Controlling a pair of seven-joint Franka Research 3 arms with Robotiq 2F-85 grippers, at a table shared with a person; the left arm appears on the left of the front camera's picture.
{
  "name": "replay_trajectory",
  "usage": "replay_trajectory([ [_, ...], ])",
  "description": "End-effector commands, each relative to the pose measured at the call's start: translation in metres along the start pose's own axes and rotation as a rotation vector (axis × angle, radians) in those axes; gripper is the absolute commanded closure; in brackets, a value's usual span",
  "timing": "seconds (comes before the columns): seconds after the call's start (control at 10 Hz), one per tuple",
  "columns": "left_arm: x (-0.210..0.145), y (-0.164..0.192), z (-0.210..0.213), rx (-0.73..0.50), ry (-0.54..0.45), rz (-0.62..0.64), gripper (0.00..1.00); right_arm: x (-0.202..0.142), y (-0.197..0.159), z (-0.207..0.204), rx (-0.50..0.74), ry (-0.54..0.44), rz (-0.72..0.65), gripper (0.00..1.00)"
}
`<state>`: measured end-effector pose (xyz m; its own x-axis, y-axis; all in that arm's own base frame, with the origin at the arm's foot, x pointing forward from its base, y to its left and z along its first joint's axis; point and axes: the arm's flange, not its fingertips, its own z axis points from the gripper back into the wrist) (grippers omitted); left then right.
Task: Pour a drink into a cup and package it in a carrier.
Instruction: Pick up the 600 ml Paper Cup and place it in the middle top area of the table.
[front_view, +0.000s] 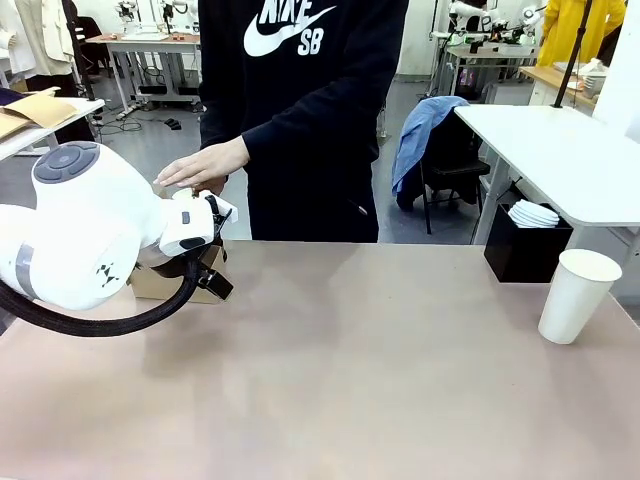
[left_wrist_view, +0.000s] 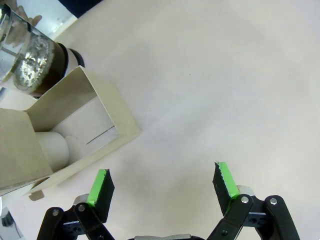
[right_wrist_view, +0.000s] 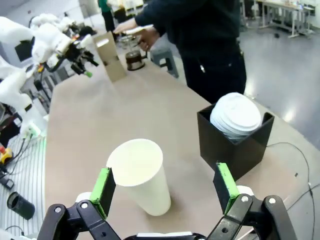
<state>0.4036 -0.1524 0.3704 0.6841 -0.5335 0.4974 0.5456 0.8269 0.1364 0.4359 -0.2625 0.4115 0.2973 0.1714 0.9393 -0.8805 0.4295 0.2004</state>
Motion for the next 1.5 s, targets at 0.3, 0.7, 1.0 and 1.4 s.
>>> replay_trajectory([
  [0.3, 0.0, 0.0, 0.0, -0.001, 0.0, 0.001, 0.0, 0.0, 0.0, 0.0, 0.0, 0.0, 0.0, 0.0],
  [0.7, 0.0, 0.0, 0.0, -0.001, 0.0, 0.001, 0.0, -0.054, -0.019, -0.032, 0.062, -0.18, 0.052, 0.0],
  [1.0, 0.0, 0.0, 0.0, -0.001, 0.0, 0.001, 0.0, -0.103, -0.022, -0.05, 0.108, -0.305, 0.101, 0.0],
  [1.4, 0.0, 0.0, 0.0, -0.001, 0.0, 0.001, 0.0, -0.146, -0.02, -0.056, 0.181, -0.289, 0.12, 0.0],
])
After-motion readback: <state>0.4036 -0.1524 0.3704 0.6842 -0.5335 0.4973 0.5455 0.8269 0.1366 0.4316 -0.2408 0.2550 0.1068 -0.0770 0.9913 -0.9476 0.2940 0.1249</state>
